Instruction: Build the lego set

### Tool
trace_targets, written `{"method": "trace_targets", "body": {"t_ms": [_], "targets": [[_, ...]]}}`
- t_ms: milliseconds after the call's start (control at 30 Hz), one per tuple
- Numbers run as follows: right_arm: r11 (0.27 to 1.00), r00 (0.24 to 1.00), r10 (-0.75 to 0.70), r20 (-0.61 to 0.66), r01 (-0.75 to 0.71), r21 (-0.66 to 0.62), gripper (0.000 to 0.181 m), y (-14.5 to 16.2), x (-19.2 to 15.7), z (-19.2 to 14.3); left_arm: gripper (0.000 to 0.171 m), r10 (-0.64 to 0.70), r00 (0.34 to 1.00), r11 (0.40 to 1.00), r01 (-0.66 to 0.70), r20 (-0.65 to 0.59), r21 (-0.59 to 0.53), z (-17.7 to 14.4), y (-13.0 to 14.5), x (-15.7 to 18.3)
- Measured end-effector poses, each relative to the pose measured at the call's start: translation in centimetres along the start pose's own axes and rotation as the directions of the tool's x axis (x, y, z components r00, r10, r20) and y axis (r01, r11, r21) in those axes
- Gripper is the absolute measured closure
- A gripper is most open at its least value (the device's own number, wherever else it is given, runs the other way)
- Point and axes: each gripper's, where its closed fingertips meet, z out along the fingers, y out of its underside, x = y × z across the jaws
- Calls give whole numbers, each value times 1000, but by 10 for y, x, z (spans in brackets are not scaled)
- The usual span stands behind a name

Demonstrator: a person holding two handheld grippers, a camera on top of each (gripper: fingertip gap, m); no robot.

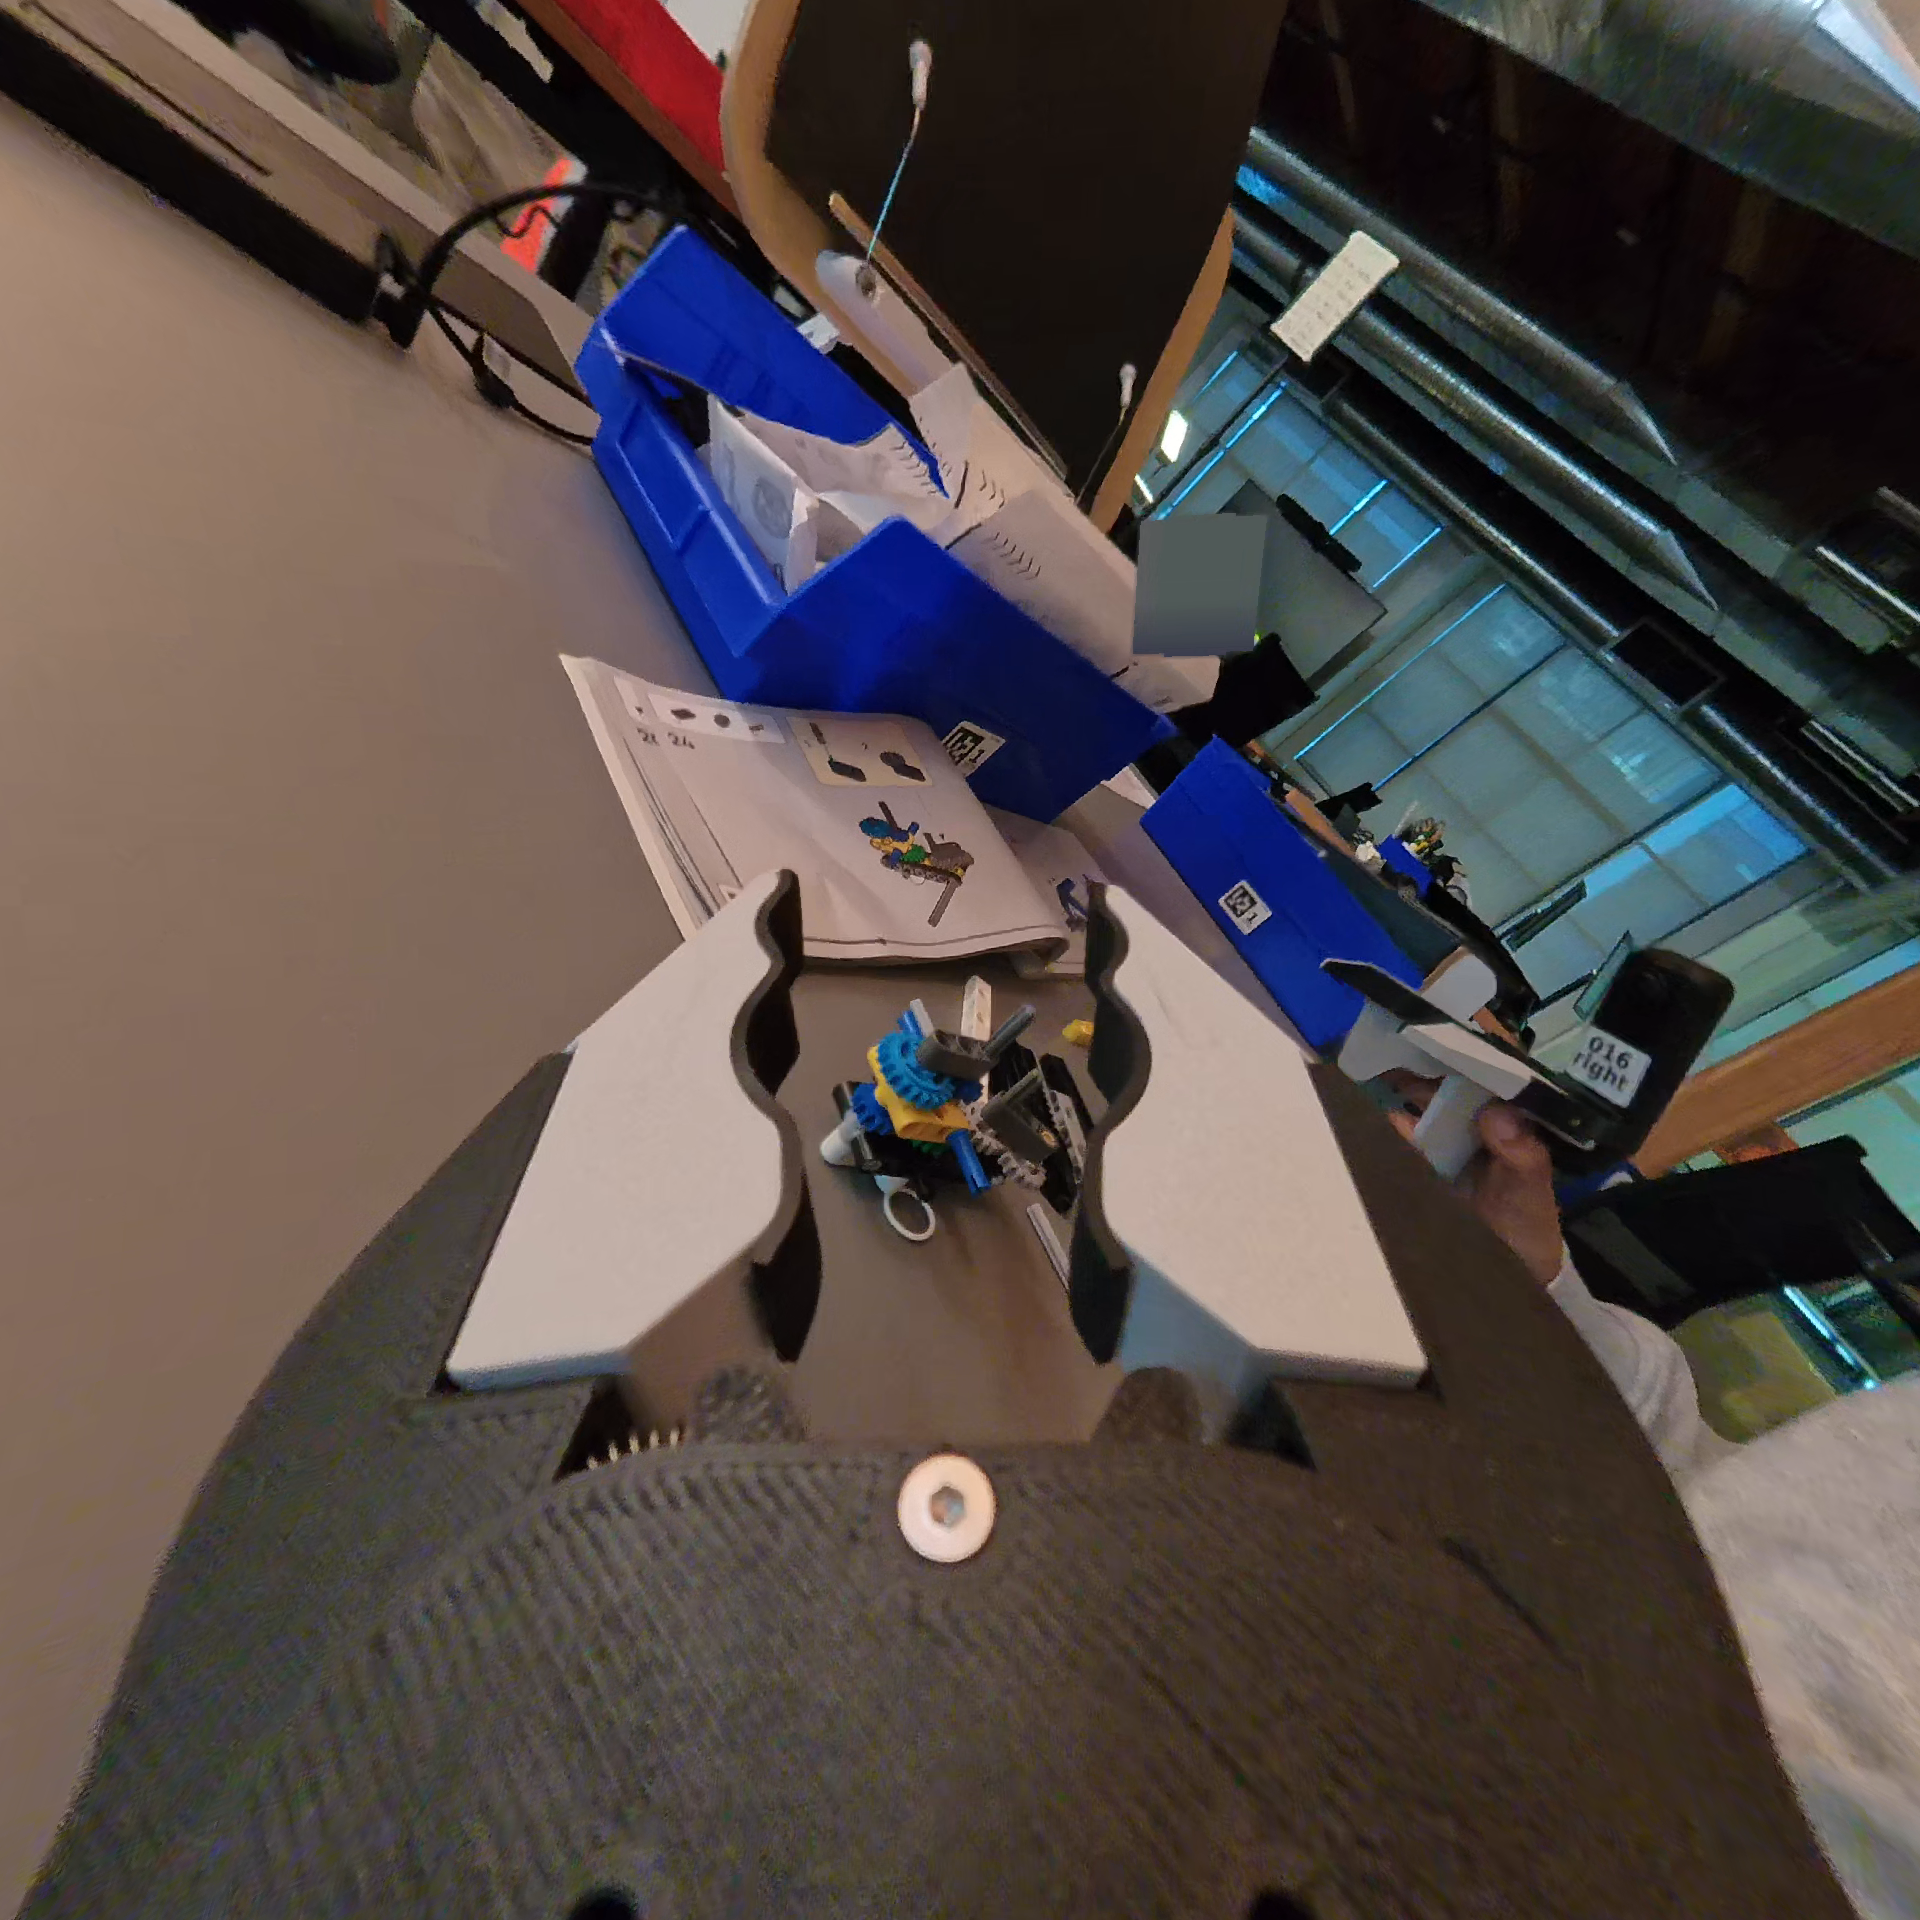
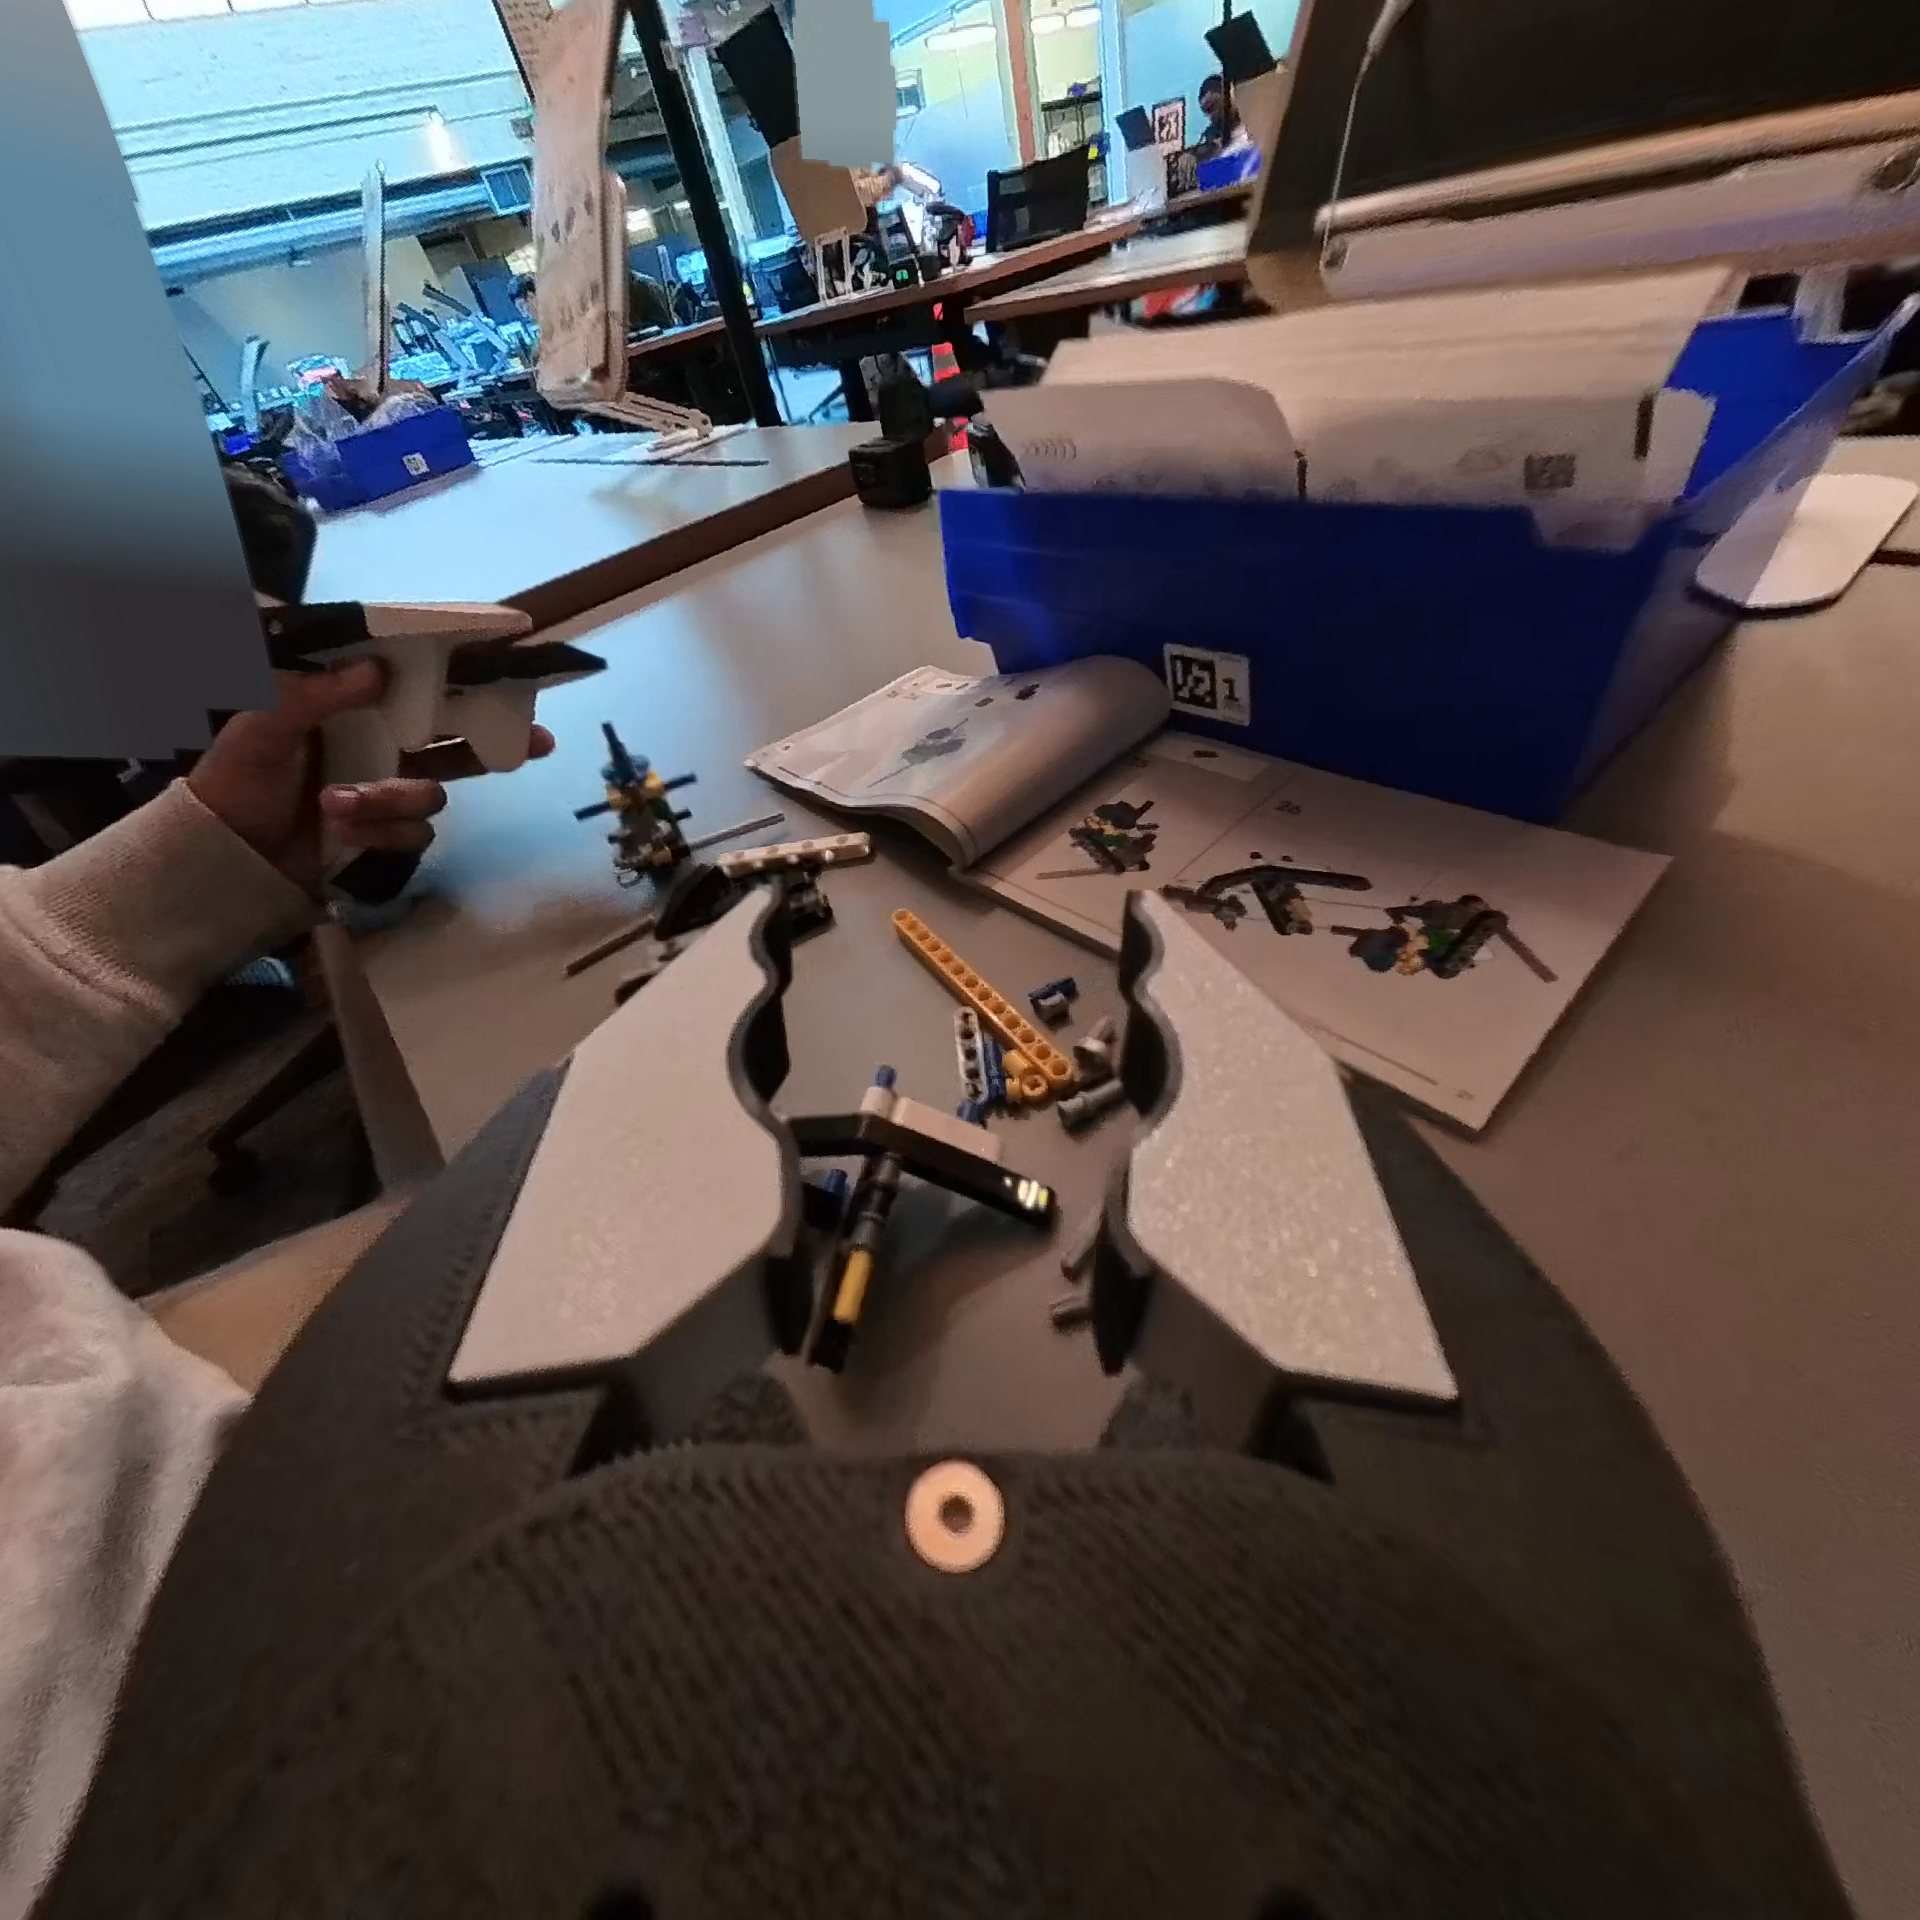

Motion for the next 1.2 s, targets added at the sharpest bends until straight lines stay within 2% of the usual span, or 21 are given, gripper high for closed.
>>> {"method": "trace_targets", "body": {"t_ms": [133, 233, 300, 367, 433, 500, 733, 867, 1033, 1200], "targets": [[996, 996, -84, 18, 83, 33, 116, -19, -28, 5, 117, 110, 994, 987, -110, -5, -117, -6, -8, -5], [989, 987, -147, 68, 147, 2, 117, -22, -67, 25, 114, 251, 968, 917, -248, -33, -313, -3, 5, -16], [983, 977, -178, 119, 183, -30, 116, -19, -94, 42, 112, 368, 924, 797, -371, -103, -476, -2, 25, -25], [969, 963, -222, 154, 235, -76, 116, -13, -112, 59, 112, 456, 862, 631, -488, -221, -603, -4, 47, -30], [948, 948, -275, 161, 296, -121, 115, -6, -119, 73, 115, 490, 804, 499, -576, -337, -647, -5, 63, -31], [933, 941, -299, 161, 323, -157, 115, -2, -123, 83, 117, 487, 763, 435, -635, -426, -639, -3, 71, -29], [946, 958, -223, 178, 257, -197, 115, -1, -130, 103, 120, 445, 673, 349, -738, -591, -577, 8, 81, -27], [936, 957, -236, 167, 270, -224, 115, 1, -128, 111, 130, 400, 652, 315, -758, -644, -572, 8, 90, -28], [922, 951, -261, 165, 296, -250, 114, 5, -127, 117, 147, 381, 643, 337, -765, -664, -548, 10, 89, -21], [924, 951, -253, 175, 291, -246, 114, 5, -128, 120, 148, 388, 643, 350, -765, -660, -540, 10, 86, -21]]}}
